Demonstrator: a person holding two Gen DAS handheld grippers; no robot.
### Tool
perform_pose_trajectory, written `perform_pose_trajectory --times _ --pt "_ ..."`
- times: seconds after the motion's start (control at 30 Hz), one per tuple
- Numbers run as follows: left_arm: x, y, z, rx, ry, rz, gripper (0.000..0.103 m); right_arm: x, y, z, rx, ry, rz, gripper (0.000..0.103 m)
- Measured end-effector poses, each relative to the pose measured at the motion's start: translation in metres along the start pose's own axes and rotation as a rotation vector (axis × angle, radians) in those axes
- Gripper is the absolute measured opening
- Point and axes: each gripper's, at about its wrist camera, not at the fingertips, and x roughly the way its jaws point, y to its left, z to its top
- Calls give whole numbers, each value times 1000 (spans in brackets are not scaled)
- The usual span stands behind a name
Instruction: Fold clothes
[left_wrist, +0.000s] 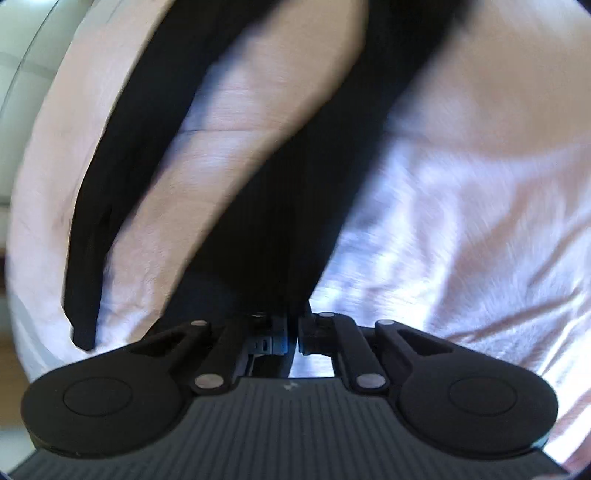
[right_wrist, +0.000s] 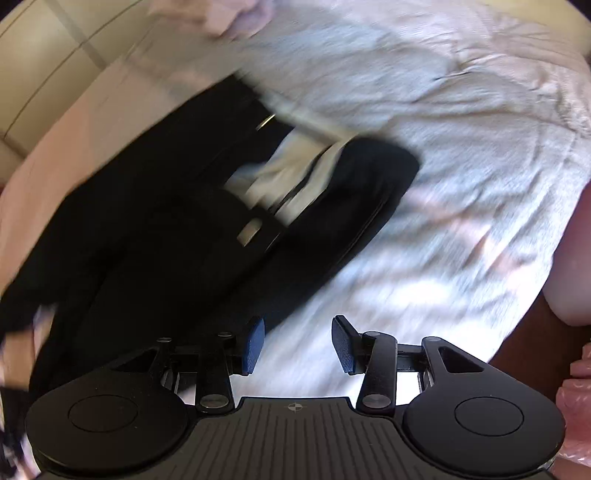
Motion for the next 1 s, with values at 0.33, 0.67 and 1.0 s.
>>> perform_pose_trajectory --times 0.33,0.67,1.0 --pt "16 85 4 6 -56 311 65 6 112 -64 -313 62 98 45" --pt "32 -13 -66 207 -102 137 56 41 220 -133 -984 61 138 45" --pt "64 -19 -13 203 -259 177 67 110 273 -179 -1564 -62 43 36"
